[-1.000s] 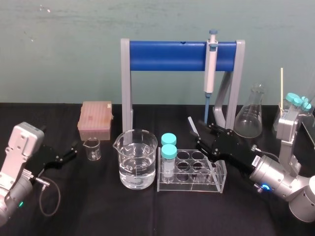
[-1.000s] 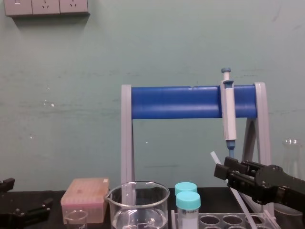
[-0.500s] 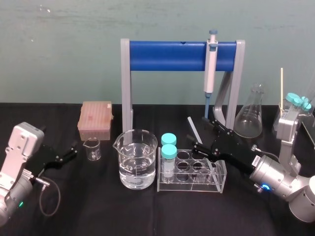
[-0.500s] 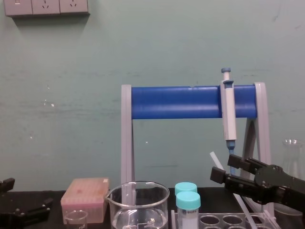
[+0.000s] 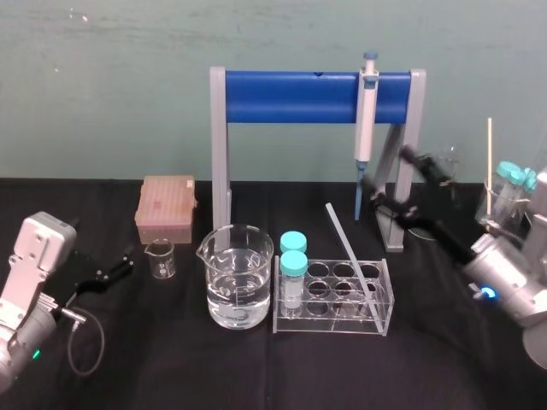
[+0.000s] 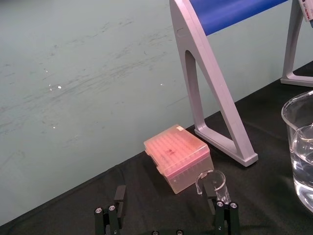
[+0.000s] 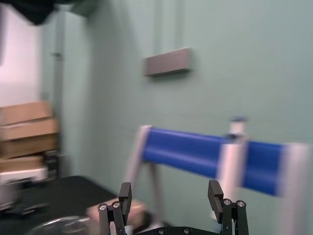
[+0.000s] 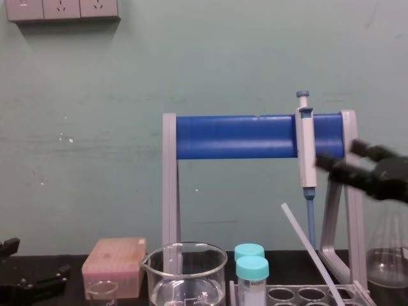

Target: Pick up the stirring rod with one hand, then place it down.

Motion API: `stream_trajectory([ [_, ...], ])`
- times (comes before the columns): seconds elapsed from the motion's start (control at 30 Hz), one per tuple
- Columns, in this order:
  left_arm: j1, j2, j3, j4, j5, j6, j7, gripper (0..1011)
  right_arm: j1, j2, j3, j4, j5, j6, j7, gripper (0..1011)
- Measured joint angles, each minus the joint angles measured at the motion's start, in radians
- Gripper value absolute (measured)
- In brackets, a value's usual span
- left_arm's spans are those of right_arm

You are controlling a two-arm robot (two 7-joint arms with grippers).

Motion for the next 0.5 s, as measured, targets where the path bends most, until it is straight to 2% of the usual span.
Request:
stream_trajectory([
  [0.1,0.0,0.0,0.0,0.0,0.0,0.0,0.0,1000,-0.026,0.006,0.032,-0.033,-0.028,0.028,-0.094,1003],
  [0.17,0.0,0.0,0.0,0.0,0.0,0.0,0.0,1000,-0.05,0.011,0.06,-0.057,-0.046,0.068,-0.171,1003],
  [0.23,0.0,0.0,0.0,0.0,0.0,0.0,0.0,1000,-0.073,0.018,0.083,-0.079,-0.059,0.124,-0.237,1003],
  [0.27,0.0,0.0,0.0,0.0,0.0,0.0,0.0,1000,-0.086,0.024,0.093,-0.088,-0.065,0.168,-0.269,1003],
  [0.3,0.0,0.0,0.0,0.0,0.0,0.0,0.0,1000,-0.086,0.024,0.093,-0.088,-0.065,0.168,-0.269,1003],
  [0.33,0.0,0.0,0.0,0.0,0.0,0.0,0.0,1000,-0.095,0.028,0.1,-0.092,-0.067,0.211,-0.291,1003],
  [0.4,0.0,0.0,0.0,0.0,0.0,0.0,0.0,1000,-0.102,0.033,0.102,-0.093,-0.07,0.253,-0.306,1003],
  [0.43,0.0,0.0,0.0,0.0,0.0,0.0,0.0,1000,-0.105,0.036,0.101,-0.092,-0.076,0.298,-0.316,1003],
  [0.5,0.0,0.0,0.0,0.0,0.0,0.0,0.0,1000,-0.105,0.038,0.097,-0.087,-0.081,0.342,-0.324,1003],
])
